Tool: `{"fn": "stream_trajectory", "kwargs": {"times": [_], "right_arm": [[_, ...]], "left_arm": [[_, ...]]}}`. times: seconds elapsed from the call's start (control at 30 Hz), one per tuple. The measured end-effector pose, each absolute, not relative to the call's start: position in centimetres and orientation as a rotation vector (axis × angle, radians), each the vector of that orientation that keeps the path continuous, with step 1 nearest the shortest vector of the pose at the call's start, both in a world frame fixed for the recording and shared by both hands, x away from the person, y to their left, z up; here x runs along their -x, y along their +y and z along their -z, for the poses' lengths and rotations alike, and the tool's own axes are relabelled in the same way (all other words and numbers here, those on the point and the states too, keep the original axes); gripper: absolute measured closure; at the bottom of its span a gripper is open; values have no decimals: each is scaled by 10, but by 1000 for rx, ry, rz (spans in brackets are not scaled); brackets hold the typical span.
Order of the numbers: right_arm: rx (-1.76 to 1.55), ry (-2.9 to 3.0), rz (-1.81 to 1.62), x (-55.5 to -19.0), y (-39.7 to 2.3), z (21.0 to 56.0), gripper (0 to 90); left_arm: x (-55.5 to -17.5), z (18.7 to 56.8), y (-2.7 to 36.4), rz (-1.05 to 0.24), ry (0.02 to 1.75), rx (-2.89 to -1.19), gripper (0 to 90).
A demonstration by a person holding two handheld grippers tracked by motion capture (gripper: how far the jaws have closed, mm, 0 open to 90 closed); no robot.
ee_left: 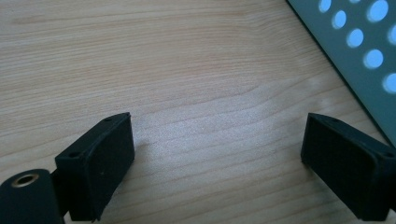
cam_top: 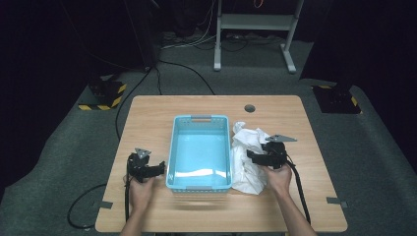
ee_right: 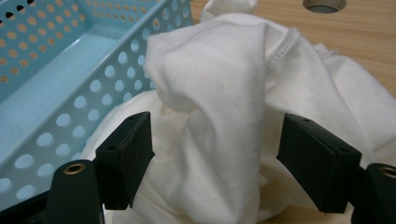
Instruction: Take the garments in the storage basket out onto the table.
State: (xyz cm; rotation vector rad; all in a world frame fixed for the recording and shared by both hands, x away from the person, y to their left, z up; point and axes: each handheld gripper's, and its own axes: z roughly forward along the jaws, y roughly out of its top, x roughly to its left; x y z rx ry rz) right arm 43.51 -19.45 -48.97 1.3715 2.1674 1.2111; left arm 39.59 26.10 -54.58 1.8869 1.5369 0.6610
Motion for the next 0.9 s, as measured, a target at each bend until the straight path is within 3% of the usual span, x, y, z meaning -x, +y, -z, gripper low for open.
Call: {"fn": "stream_trajectory", "kwargs": {"times": [0.9], "right_arm": [[-1340, 2085, -1331, -431, -212, 463, 257]], "left_arm": [[-396, 546, 261, -661, 1536, -1887, 97]]}}
